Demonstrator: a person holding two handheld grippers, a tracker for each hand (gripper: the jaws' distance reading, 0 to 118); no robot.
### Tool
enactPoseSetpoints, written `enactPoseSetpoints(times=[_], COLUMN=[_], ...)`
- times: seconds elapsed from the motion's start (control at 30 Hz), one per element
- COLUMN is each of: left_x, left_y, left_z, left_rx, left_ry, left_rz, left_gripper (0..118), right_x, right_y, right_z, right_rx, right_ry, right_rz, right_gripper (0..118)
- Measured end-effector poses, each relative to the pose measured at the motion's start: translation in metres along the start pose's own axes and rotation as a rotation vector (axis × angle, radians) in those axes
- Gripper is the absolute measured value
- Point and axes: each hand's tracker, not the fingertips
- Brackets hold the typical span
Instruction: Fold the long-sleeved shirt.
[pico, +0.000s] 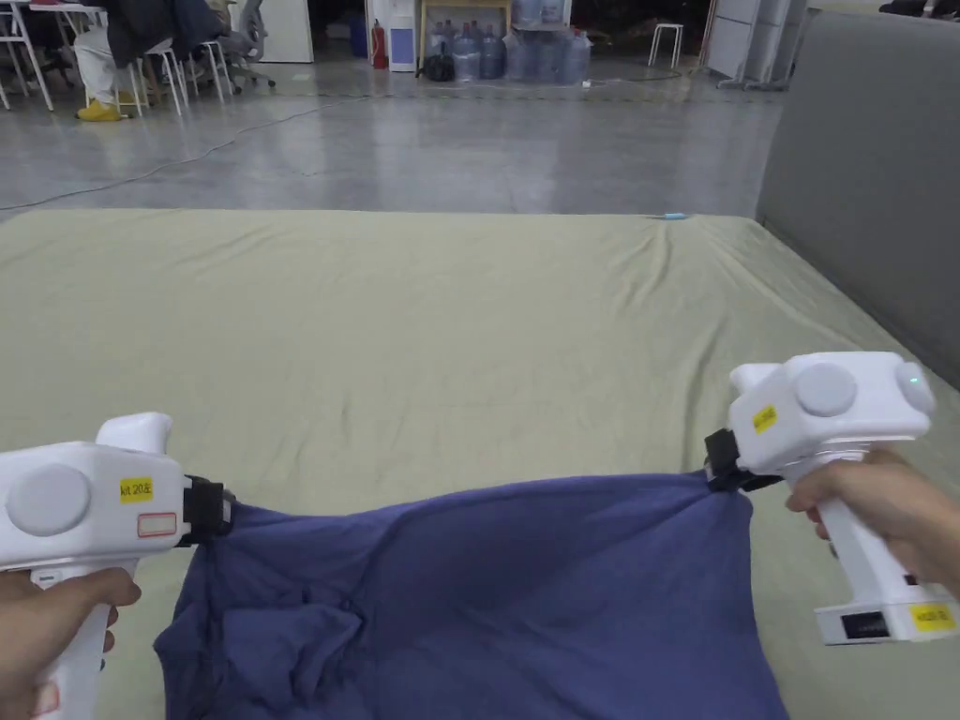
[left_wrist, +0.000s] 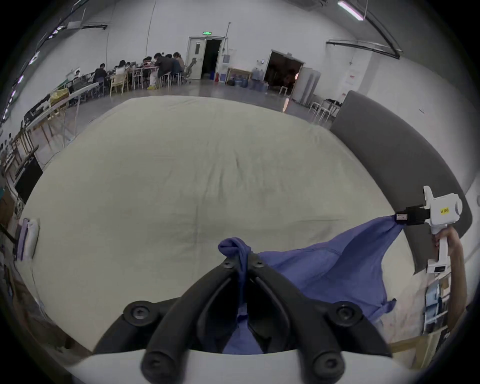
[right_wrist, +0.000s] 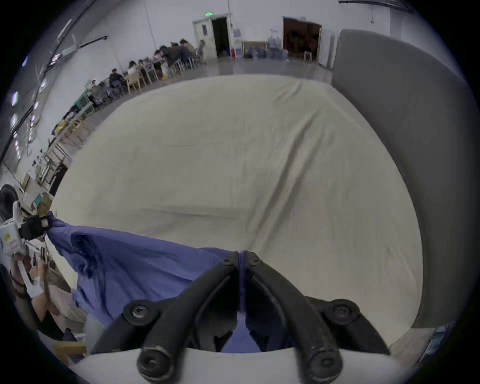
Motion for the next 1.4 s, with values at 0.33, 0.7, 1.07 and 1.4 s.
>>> enactPoseSetpoints(times=[0.33, 0.7, 1.07, 1.4], left_x=[0.008, 0.006, -0.004, 0.016], left_y=[-0.101, -0.156, -0.141, -0.112], left_z=[0.074, 0.015, 0.052, 0.073], left_rx=[-0.111, -0.346, -0.129, -0.039], left_ry=[-0.039, 0.019, 0.069, -0.041], left_rz=[-0.025, -0.130, -0.119, -0.083], left_gripper=[0, 0, 116, 0], right_x=[0.009, -0.006, -0.001, -0.070], right_y=[-0.136, -0.231, -0.201, -0.165], right_z=[0.058, -0.017, 0.038, 0.063], right_rx=[0.005, -0.307, -0.124, 0.050], right_ry=[0.042, -0.004, -0.069, 0.078], right_rz=[0.060, 0.192, 0.123, 0.145], right_gripper=[0, 0, 100, 0])
